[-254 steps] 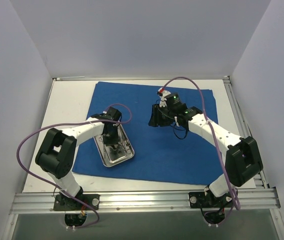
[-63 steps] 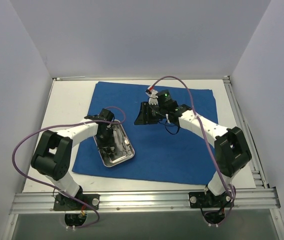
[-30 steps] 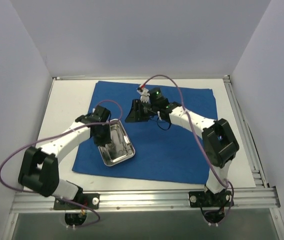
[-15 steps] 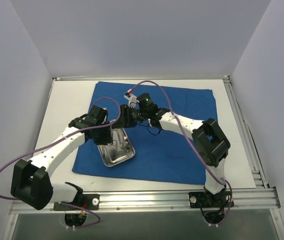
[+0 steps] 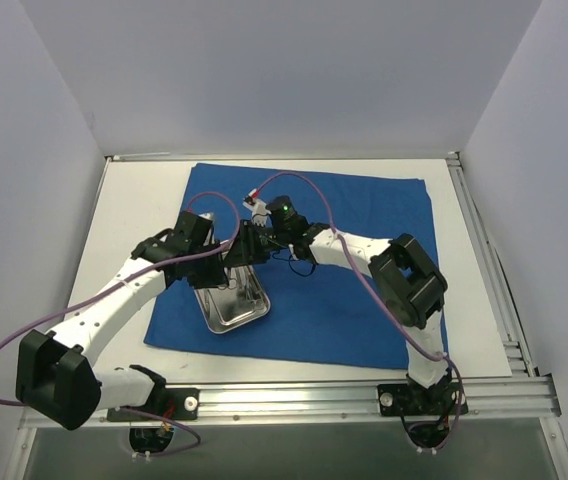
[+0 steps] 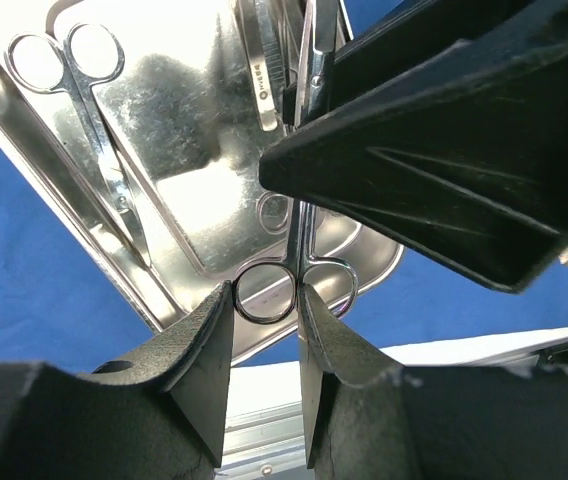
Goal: Open and lay out the surgical kit
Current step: Place the medical item in the surgical kit.
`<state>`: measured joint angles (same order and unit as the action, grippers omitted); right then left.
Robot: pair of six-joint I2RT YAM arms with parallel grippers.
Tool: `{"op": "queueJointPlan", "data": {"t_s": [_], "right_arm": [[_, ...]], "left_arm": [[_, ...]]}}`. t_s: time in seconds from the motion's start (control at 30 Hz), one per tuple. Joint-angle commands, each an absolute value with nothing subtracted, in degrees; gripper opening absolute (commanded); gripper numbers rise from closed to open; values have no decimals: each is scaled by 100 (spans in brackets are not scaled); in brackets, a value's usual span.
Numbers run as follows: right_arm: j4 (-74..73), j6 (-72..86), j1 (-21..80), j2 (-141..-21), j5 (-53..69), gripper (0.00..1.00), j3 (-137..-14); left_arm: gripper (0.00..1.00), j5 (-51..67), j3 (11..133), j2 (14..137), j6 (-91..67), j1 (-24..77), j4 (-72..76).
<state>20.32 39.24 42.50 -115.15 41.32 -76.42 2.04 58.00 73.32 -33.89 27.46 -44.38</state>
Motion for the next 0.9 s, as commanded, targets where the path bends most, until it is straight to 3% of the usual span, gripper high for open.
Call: {"op": "queueJointPlan", "data": {"t_s": [0.0,0.1,0.17,0.2,0.23,0.37,0.67,0.87], "right_arm": [[2250,3964,4315,-11487,4184,35,-7884],[2294,3920,4350,-11435,4271,20,-7893],[2294,3798,4342,-11365,4359,0,-7866],[2259,3736,4316,-11251,4342,0,-7849],[2224,3683,4298,-11198,4333,0,-7788],[2162,3367,4096,-10873,4657,0,-7524],[2917,3524,3604,-9837,5536,0,-6567],[3287,3946,3691,-9388,6117,0,-6574]], "left_arm": [[2,325,6073,7137,-3419,2795,-4210],[2,421,6047,7137,-3358,2795,-4096],[3,448,6047,7163,-3296,2795,-4035],[8,492,6064,7172,-3226,2786,-4025],[26,570,6073,7163,-3191,2795,-3973],[52,1053,5924,6909,-3059,2742,-3552],[57,2310,5344,6425,-2795,2672,-2559],[56,3347,4940,6442,-2979,2681,-1276]]}}
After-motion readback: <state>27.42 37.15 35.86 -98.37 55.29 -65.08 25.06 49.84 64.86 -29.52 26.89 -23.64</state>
